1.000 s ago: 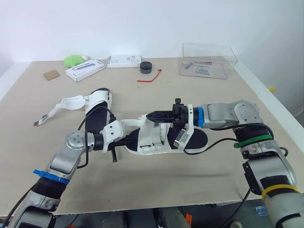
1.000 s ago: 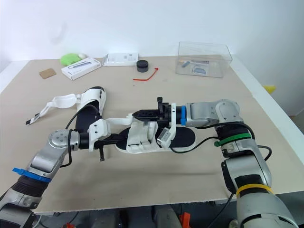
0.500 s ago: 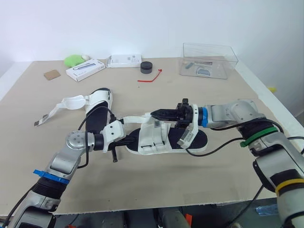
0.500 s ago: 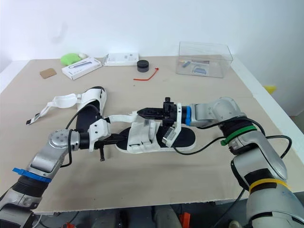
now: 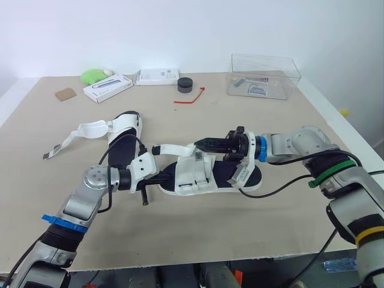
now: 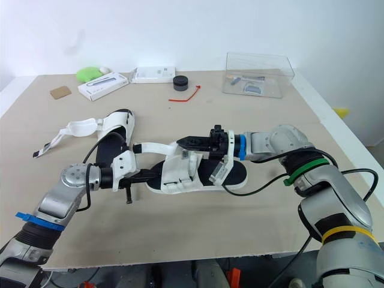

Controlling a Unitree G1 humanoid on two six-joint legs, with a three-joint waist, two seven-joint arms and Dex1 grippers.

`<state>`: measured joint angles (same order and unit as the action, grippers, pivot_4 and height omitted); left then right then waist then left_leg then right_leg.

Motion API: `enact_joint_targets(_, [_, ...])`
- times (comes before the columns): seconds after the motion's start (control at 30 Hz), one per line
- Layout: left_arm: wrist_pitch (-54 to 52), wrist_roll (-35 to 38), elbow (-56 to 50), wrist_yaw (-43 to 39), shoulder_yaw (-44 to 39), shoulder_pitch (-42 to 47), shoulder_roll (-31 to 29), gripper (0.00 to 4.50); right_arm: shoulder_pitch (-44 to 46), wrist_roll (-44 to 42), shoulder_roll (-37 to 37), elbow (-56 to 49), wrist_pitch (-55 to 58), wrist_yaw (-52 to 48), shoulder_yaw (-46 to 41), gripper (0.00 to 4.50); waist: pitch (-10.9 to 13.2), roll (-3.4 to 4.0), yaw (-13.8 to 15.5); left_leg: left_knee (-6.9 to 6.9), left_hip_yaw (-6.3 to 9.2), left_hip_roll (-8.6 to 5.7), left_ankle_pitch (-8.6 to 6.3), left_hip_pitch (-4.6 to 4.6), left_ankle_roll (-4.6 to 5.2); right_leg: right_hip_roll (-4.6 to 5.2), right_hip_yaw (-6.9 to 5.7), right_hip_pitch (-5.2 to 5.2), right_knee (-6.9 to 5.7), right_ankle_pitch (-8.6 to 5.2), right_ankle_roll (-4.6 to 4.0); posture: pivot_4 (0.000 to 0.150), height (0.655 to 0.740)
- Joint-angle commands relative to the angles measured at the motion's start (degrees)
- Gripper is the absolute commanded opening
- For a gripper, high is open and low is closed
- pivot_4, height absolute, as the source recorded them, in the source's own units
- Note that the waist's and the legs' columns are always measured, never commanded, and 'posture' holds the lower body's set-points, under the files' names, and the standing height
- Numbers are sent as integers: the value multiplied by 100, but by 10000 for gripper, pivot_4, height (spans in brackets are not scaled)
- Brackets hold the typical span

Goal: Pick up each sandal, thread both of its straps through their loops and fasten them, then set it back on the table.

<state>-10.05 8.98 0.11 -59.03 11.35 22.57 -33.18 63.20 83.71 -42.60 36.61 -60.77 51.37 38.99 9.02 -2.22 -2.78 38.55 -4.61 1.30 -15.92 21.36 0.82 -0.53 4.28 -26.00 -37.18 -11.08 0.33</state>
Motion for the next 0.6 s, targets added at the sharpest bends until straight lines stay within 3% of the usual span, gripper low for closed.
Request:
enact_joint_targets(0.03, [-91,-164,166,13,123,-50,-43,0,302,-255,46,106,284,227,-92,1051,0,0,0,0,0,0,0,0,0,0,0,0,0,0,0,1500,7261])
enact_joint_targets(0.37, [-102,-156,186,21,126,-39,-24,0,328,-355,-13,-120,117,153,82,1051,-1,0,-1,2,-1,0,2,-2,-1,0,1,2,0,12,18,1500,7261])
enact_joint_targets(0.6, [-105,-153,171,19,115,-54,-43,0,258,-965,-134,-719,-843,-1295,170,1051,-3,0,1,1,1,0,2,-5,0,-1,-3,5,0,13,20,1500,7261])
